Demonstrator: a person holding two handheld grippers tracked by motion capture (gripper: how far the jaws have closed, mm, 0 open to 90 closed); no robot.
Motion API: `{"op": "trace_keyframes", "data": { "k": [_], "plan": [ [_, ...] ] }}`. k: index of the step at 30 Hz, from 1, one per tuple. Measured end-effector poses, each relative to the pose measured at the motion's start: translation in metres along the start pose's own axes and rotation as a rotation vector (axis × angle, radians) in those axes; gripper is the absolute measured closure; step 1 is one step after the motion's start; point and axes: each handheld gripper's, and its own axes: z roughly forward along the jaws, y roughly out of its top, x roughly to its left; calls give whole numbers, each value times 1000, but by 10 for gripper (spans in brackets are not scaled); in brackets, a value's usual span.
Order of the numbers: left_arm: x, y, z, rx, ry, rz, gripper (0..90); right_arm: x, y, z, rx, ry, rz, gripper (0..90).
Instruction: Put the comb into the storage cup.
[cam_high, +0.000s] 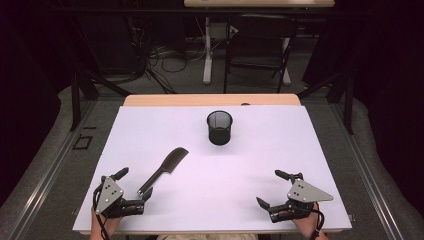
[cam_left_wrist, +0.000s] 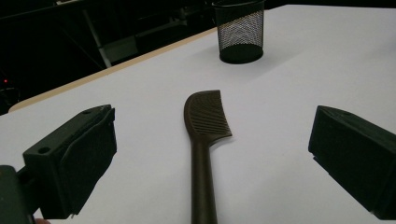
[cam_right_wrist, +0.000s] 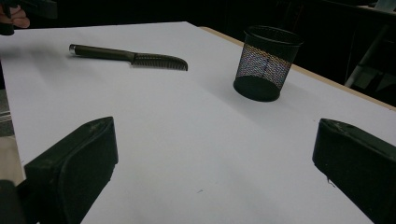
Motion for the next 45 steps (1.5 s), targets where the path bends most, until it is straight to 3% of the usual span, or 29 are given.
{"op": "trace_keyframes", "data": {
  "k": [12, 14, 22, 28, 39, 45],
  "plan": [
    [3, 7, 12, 82, -11, -7, 18, -2, -1, 3, 20, -1, 2, 0],
    [5, 10, 16, 140, -7, -19, 29, -2, -1, 4, 20, -3, -1, 0],
    [6, 16, 27, 210, -8, -17, 52, -2, -1, 5, 32, -6, -7, 0],
    [5, 19, 35, 284, -33, -1, 57, -2, -1, 5, 37, -1, -8, 0],
    [9, 23, 43, 337, -38, -3, 47, -2, -1, 5, 37, -2, -15, 0],
    [12, 28, 48, 397, -37, -5, 38, -2, -2, 6, 43, 1, -14, 0]
  ]
}}
